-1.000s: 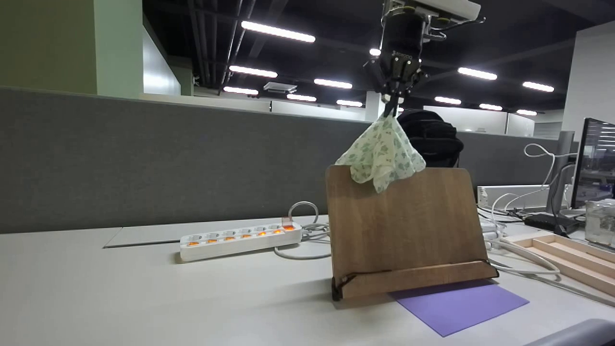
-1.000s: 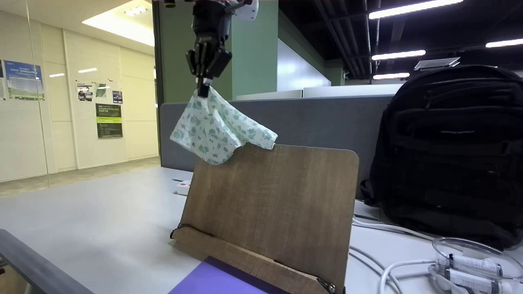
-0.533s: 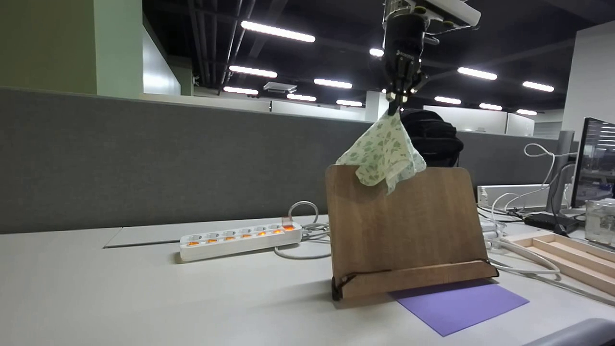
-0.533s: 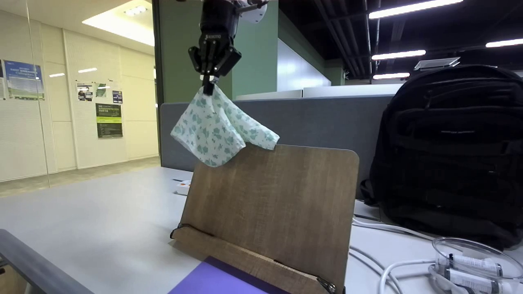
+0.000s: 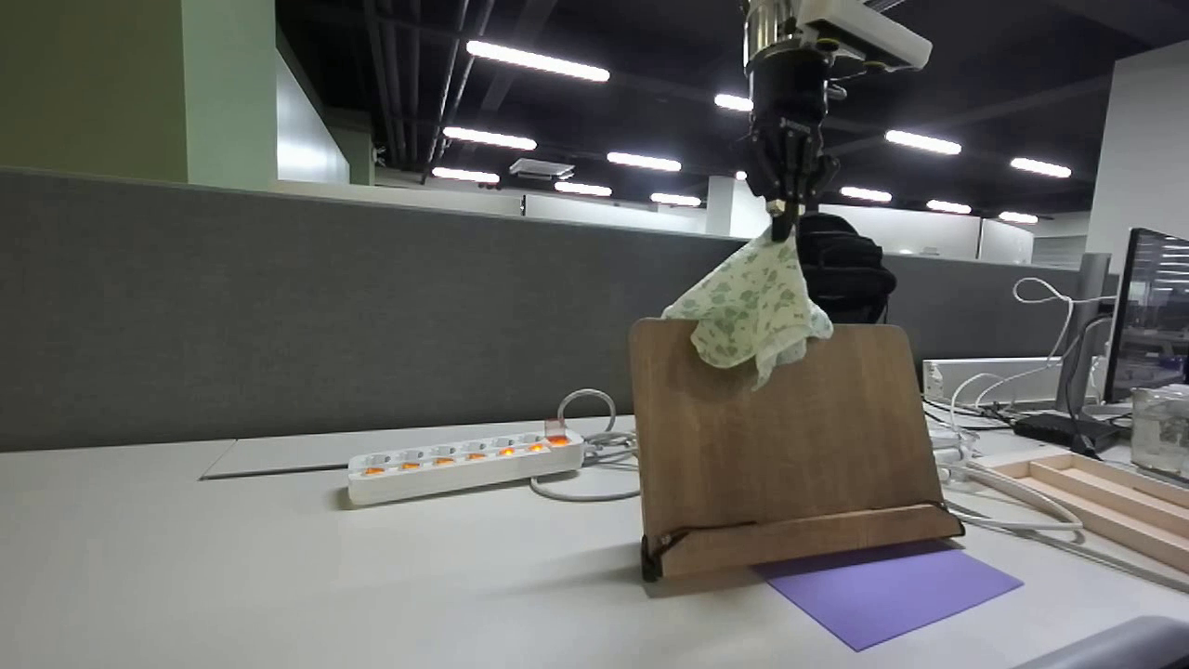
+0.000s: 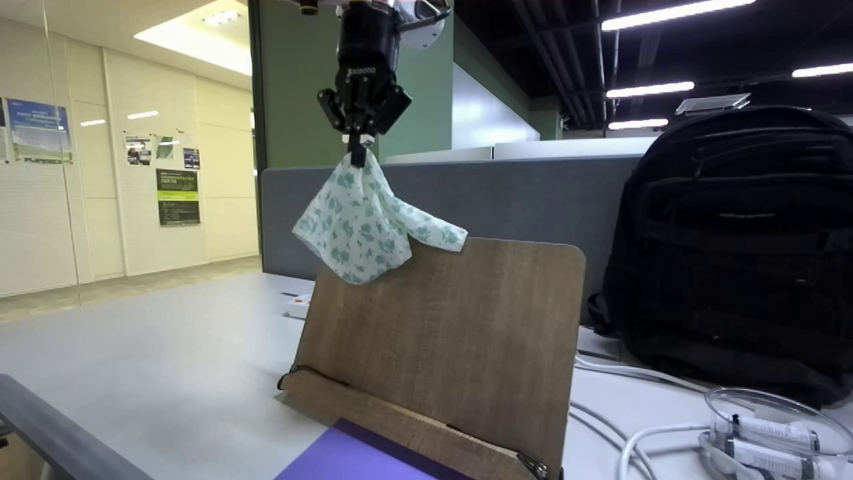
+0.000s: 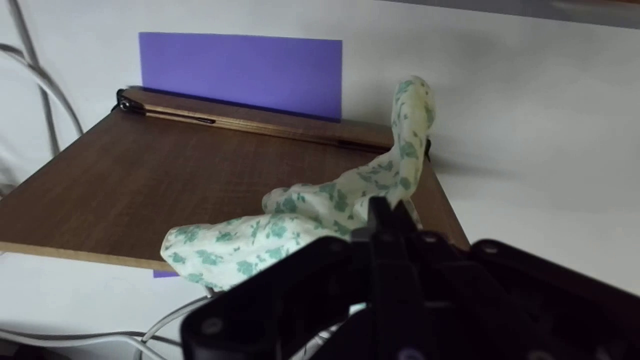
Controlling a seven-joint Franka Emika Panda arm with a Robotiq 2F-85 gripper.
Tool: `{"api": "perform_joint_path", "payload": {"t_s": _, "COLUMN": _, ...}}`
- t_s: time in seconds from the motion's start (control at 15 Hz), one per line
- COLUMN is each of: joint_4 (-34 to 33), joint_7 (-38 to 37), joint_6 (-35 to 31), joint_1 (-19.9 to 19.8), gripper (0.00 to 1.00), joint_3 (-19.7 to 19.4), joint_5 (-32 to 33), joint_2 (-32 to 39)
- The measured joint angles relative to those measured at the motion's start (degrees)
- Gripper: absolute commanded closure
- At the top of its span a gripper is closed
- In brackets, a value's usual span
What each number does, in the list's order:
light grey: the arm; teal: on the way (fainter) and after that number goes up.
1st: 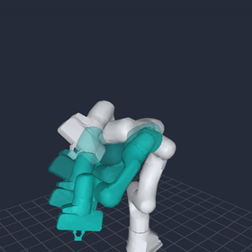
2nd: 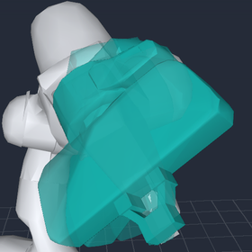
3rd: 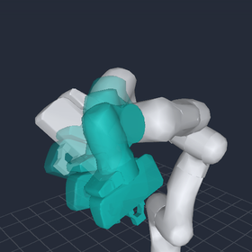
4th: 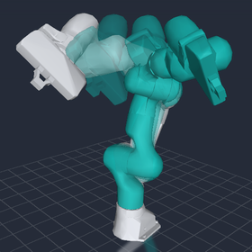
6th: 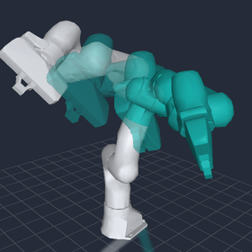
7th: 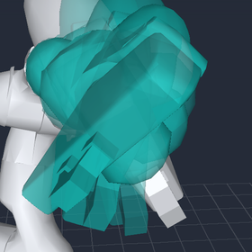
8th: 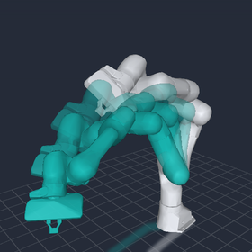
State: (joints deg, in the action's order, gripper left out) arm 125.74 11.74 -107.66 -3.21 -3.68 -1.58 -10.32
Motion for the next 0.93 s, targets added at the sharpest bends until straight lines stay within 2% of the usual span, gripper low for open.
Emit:
{"api": "perform_joint_path", "payload": {"t_s": 0.33, "joint_4": -3.21, "joint_7": 7.49, "joint_6": -1.46, "joint_1": -0.13, "gripper": 1.0, "joint_3": -0.76, "joint_5": 1.94, "joint_2": 3.51}}
{"api": "perform_joint_path", "payload": {"t_s": 0.93, "joint_4": -15.38, "joint_7": 14.18, "joint_6": -1.9, "joint_1": 0.37, "gripper": 1.0, "joint_3": -0.25, "joint_5": 2.31, "joint_2": 7.76}}
